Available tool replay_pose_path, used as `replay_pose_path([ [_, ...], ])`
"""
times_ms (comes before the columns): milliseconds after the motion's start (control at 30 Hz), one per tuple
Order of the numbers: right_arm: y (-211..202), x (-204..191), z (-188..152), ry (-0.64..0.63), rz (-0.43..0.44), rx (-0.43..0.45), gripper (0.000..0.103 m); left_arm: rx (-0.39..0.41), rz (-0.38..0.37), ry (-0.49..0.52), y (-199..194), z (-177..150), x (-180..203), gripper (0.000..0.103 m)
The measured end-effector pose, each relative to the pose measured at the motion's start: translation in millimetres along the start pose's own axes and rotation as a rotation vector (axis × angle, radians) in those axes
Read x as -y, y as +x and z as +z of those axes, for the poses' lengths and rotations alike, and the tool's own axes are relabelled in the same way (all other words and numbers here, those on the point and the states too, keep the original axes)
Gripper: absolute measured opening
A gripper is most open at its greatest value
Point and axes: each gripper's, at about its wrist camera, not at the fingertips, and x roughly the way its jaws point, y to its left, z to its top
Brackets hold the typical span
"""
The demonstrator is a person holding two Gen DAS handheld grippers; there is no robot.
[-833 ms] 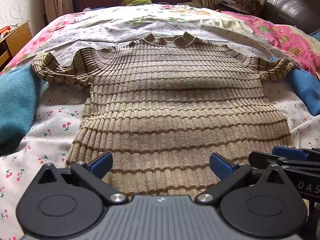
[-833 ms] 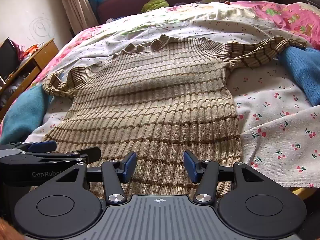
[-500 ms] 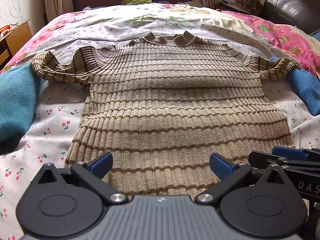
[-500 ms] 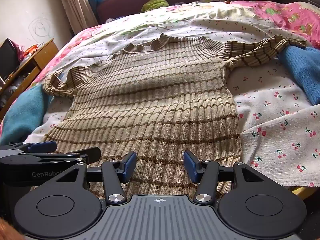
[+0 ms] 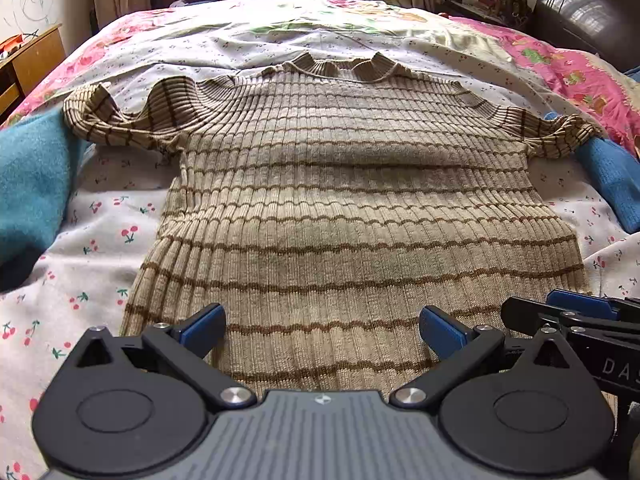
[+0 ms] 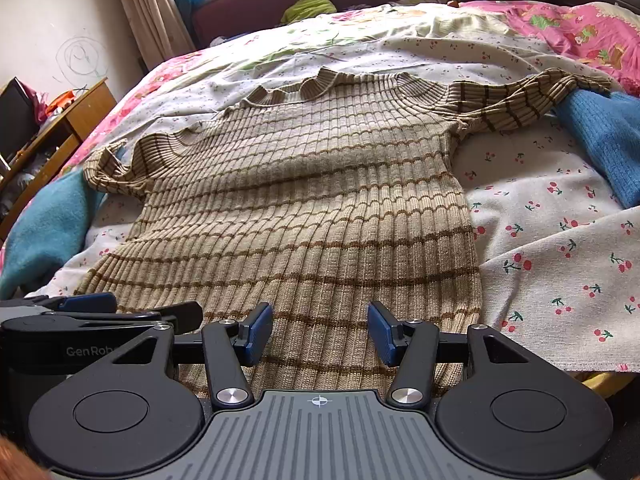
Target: Fold small clothes
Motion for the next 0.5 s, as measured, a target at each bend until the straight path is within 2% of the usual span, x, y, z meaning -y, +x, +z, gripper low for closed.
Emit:
replay_pose_path([
  [500,0.3,2.1,-0.1,0.004,0.001,-0.004,0.053,-0.074,-0.009,-0.025,10.6,-5.5,-2.2,0.103],
])
